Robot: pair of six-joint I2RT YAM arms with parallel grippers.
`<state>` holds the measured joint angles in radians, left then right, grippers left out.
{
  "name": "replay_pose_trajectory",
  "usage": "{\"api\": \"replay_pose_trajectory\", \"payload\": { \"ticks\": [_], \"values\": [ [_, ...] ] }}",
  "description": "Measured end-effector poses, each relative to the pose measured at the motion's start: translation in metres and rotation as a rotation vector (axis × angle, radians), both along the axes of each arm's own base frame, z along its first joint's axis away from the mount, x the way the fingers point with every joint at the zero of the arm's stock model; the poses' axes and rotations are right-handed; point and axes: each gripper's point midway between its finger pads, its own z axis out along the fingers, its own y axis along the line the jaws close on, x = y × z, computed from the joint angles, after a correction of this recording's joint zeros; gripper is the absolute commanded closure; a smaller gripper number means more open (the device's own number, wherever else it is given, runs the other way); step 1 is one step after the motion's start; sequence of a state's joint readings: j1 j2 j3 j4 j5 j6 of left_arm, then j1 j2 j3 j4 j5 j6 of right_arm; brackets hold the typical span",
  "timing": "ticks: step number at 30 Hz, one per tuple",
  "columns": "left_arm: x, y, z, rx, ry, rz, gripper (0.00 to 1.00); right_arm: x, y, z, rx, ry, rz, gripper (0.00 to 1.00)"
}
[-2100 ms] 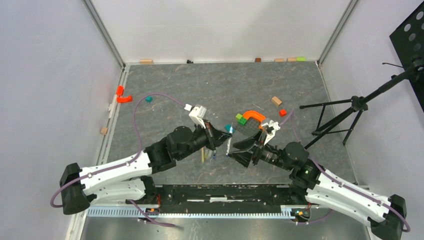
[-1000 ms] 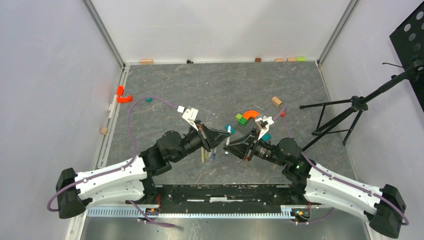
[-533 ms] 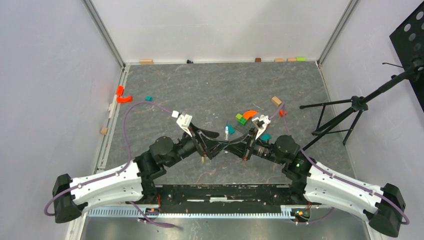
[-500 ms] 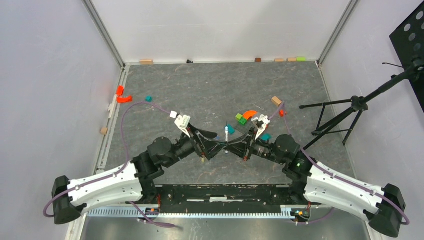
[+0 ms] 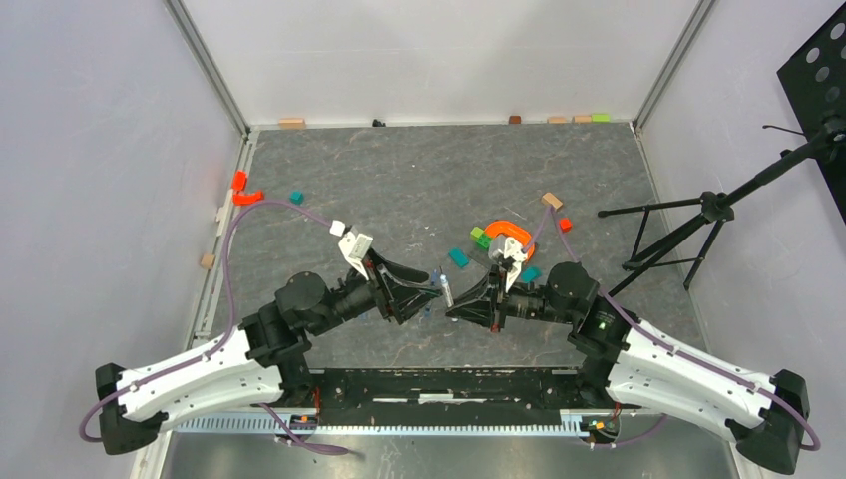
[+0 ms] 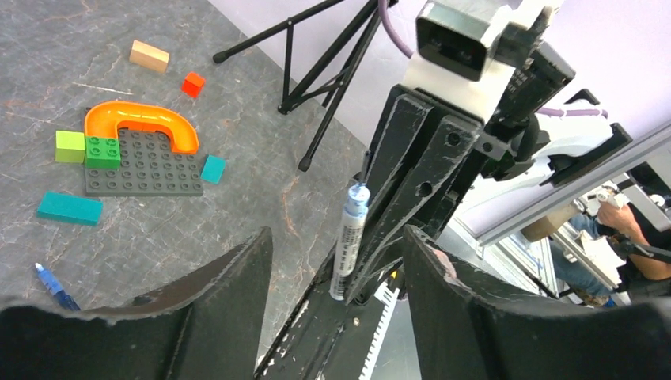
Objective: Insert the pens into the pen caps
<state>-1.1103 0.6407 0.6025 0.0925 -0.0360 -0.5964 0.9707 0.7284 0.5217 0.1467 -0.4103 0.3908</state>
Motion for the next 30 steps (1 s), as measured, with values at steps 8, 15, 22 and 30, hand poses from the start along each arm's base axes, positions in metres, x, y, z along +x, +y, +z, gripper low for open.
{"api": "replay_pose_trajectory", "payload": {
  "ticks": [8,15,22,30],
  "values": [
    [-0.002,-0.023,-0.026,0.079,0.036,-0.067,0.53,-0.007,0.003,0.002,-0.005,-0.007,0.053,1.00],
    [-0.007,-0.034,-0.022,0.059,0.025,-0.120,0.71,-0.008,0.003,0.000,-0.009,-0.003,0.059,1.00],
    [-0.008,-0.035,-0.017,0.042,0.012,-0.131,0.98,-0.008,0.002,0.002,-0.003,0.000,0.056,0.49],
    [-0.004,-0.027,-0.005,-0.058,0.017,-0.079,0.98,-0.012,0.003,0.012,0.030,-0.028,0.081,0.45]
  ]
}}
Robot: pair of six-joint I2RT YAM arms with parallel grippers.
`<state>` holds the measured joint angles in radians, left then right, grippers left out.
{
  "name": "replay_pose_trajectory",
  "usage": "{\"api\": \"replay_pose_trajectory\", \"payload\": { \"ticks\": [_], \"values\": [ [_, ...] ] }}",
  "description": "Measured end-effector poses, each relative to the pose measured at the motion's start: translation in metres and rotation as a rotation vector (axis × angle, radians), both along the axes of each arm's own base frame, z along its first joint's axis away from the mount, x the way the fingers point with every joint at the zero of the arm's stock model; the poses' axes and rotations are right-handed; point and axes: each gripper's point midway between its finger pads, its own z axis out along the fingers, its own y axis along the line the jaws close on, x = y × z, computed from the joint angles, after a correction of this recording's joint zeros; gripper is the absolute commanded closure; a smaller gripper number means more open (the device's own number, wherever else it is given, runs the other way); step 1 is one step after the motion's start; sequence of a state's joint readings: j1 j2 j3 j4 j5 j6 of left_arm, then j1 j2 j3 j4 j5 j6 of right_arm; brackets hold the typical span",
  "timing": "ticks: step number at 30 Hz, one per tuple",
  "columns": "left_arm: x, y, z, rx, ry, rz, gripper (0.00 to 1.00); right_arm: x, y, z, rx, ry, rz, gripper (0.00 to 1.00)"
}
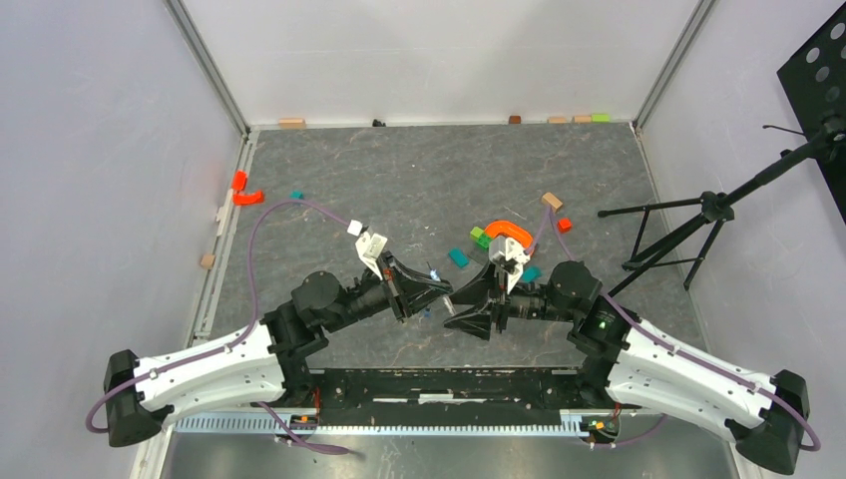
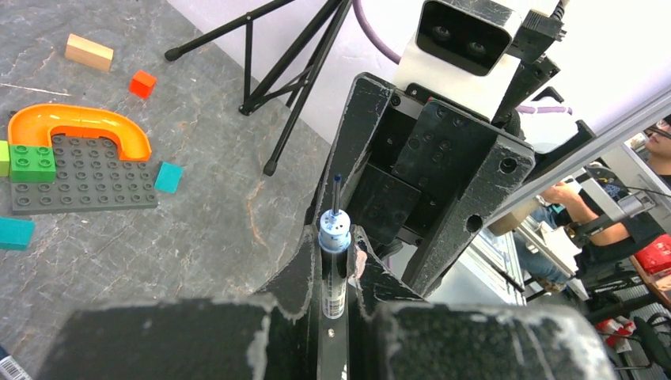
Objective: Insert the pens into the pen caps
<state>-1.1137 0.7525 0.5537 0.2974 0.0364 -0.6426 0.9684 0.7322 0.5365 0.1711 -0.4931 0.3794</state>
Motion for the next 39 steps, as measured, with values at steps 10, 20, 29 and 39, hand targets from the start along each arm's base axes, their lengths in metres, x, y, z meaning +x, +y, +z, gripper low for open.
{"api": "replay_pose_trajectory", "payload": {
  "ticks": [10,20,29,39],
  "values": [
    [0.001,-0.003,0.007,-0.049,0.006,-0.002,0.98,0.004,0.008,0.007,0.035,-0.003,0.004,0.63],
    [-0.001,-0.004,0.005,-0.053,0.009,-0.013,0.98,0.007,0.011,0.006,0.036,-0.003,-0.005,0.79],
    [-0.002,-0.004,0.001,-0.050,0.011,-0.019,0.98,0.010,0.013,0.008,0.027,-0.008,-0.012,0.57],
    [-0.003,-0.001,0.005,-0.063,0.002,-0.019,0.98,0.011,0.013,0.012,0.029,-0.014,-0.014,0.97]
  ]
}}
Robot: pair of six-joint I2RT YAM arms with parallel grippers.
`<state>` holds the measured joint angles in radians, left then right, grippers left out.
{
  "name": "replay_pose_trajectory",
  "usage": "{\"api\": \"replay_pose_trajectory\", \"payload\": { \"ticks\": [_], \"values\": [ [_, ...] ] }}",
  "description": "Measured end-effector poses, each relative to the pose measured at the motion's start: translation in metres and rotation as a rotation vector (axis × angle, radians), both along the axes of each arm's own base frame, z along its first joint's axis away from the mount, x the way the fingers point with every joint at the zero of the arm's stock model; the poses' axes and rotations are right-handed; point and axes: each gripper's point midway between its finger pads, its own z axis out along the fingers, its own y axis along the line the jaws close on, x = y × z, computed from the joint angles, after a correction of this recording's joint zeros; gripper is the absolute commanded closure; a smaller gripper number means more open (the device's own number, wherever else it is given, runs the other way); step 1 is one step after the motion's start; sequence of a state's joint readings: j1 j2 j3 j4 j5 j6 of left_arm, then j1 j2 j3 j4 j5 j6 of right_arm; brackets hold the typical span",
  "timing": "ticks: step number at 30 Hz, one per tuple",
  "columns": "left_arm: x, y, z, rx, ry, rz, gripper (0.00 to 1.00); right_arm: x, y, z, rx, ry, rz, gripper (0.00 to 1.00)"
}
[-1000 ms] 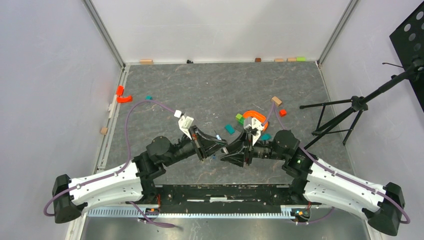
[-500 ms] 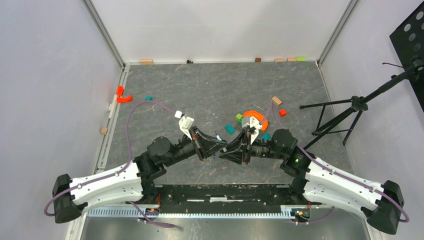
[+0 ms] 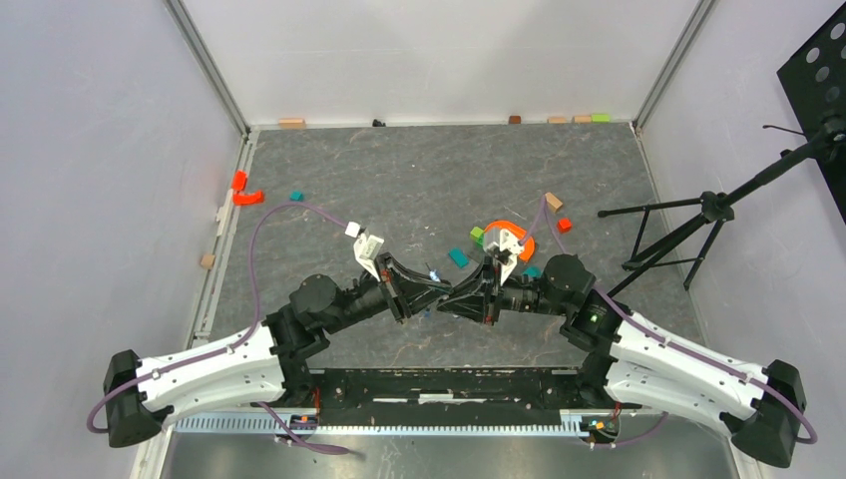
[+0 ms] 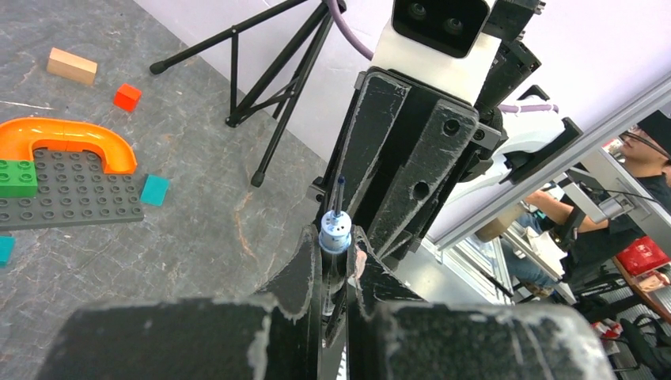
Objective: Insert the pens into the pen caps
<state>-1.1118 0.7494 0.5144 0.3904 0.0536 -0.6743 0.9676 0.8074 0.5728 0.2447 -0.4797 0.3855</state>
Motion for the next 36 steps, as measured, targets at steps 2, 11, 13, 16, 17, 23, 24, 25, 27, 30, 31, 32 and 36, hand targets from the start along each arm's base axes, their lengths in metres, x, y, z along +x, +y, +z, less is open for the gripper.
{"api": "replay_pose_trajectory", "payload": {
  "ticks": [2,11,13,16,17,23,24,25,27,30,31,32,36],
  "values": [
    [0.000,0.000,0.000,0.003,-0.011,0.002,0.85,0.001,0.000,-0.001,-0.001,0.018,-0.008,1.00],
    [0.005,0.013,-0.025,0.105,0.029,0.055,0.00,0.010,-0.002,-0.008,-0.030,0.021,-0.058,1.00],
    [0.008,0.022,-0.032,0.136,0.045,0.093,0.00,0.017,-0.005,-0.014,-0.053,0.027,-0.106,1.00],
    [0.018,0.049,-0.041,0.180,0.073,0.209,0.00,0.030,-0.012,-0.026,-0.099,0.044,-0.198,1.00],
    [0.021,0.056,-0.044,0.197,0.081,0.243,0.00,0.036,-0.015,-0.031,-0.119,0.051,-0.236,1.00],
    [0.042,0.111,-0.086,0.447,0.207,0.508,0.04,0.065,-0.040,-0.065,-0.253,0.095,-0.455,1.00],
    [0.043,0.119,-0.094,0.494,0.236,0.544,0.05,0.068,-0.043,-0.068,-0.268,0.098,-0.478,1.00],
    [0.044,0.129,-0.107,0.570,0.276,0.590,0.07,0.070,-0.046,-0.071,-0.281,0.102,-0.498,1.00],
    [0.044,0.143,-0.126,0.689,0.336,0.656,0.08,0.073,-0.051,-0.076,-0.301,0.108,-0.527,1.00],
    [0.043,0.158,-0.156,0.868,0.398,0.725,0.15,0.074,-0.055,-0.077,-0.305,0.111,-0.548,1.00],
    [0.042,0.163,-0.166,0.924,0.418,0.740,0.17,0.074,-0.057,-0.076,-0.302,0.111,-0.554,1.00],
    [0.042,0.168,-0.177,0.982,0.441,0.753,0.18,0.074,-0.058,-0.076,-0.301,0.110,-0.559,1.00],
    [0.048,0.183,-0.208,1.058,0.556,0.803,0.25,0.071,-0.065,-0.076,-0.291,0.114,-0.568,1.00]
  ]
}}
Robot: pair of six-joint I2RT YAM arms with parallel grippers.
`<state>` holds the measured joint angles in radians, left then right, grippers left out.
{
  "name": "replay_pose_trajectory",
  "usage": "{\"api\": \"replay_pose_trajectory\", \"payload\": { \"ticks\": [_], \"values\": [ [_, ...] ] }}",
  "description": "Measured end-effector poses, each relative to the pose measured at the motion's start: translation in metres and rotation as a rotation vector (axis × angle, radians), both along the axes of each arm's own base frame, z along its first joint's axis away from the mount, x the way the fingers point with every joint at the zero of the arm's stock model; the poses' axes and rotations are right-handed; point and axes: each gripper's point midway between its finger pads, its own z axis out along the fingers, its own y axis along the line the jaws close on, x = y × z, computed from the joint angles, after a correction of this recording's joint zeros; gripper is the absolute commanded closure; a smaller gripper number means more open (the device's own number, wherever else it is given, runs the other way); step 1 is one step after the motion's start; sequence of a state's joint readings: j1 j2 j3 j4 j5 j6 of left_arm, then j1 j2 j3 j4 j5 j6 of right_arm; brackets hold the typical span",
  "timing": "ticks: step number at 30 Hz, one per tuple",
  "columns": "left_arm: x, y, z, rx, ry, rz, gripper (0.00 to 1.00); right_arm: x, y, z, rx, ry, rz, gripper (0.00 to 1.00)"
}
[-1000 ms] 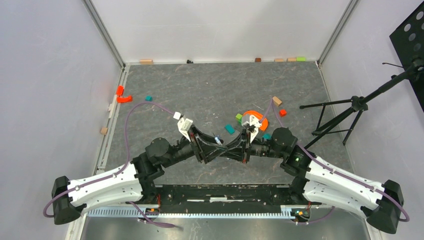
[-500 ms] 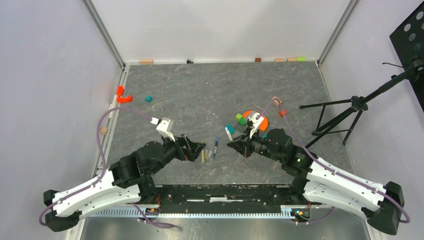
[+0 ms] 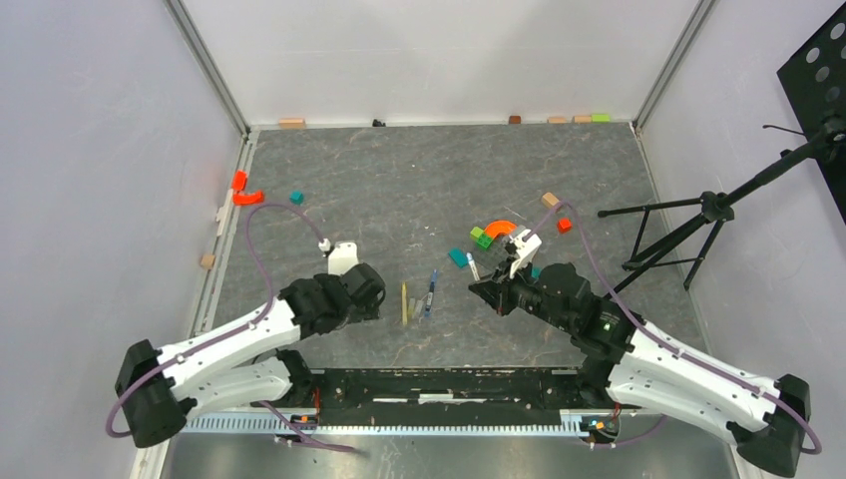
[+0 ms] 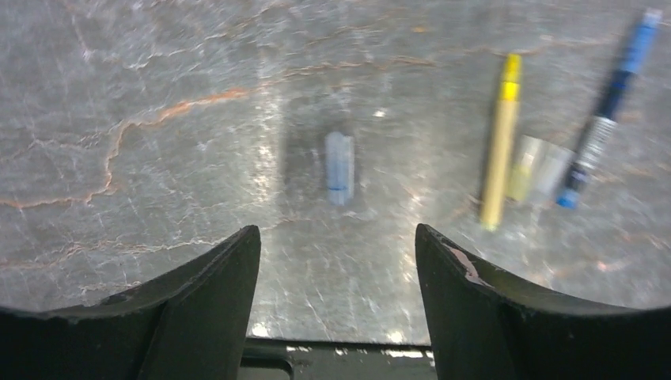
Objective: Insert the pens into the pen caps
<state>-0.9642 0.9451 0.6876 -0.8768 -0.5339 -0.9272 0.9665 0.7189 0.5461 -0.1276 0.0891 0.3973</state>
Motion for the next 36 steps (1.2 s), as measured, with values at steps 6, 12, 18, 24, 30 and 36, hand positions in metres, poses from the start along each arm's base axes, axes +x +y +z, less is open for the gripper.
{"api": "replay_pose_trajectory", "payload": {
  "ticks": [6,12,18,24,30,36],
  "values": [
    [0.001,0.013,-0.047,0.031,0.135,0.069,0.40,-0.008,-0.009,-0.009,0.019,0.012,-0.005,1.00],
    [0.007,-0.002,-0.066,0.031,0.185,0.034,0.44,-0.010,-0.011,-0.017,0.006,0.028,-0.006,1.00],
    [0.015,-0.002,-0.073,0.035,0.194,0.037,0.58,-0.010,-0.011,-0.018,0.005,0.032,-0.004,1.00],
    [0.025,0.001,-0.080,0.020,0.212,0.052,0.62,-0.011,-0.012,-0.024,-0.008,0.041,-0.003,1.00],
    [0.033,-0.006,-0.081,0.001,0.210,0.032,0.95,-0.011,-0.011,-0.026,-0.014,0.045,-0.003,1.00],
    [0.036,-0.014,-0.080,-0.032,0.204,0.014,0.98,-0.010,-0.011,-0.030,-0.026,0.053,-0.003,1.00]
  ]
}}
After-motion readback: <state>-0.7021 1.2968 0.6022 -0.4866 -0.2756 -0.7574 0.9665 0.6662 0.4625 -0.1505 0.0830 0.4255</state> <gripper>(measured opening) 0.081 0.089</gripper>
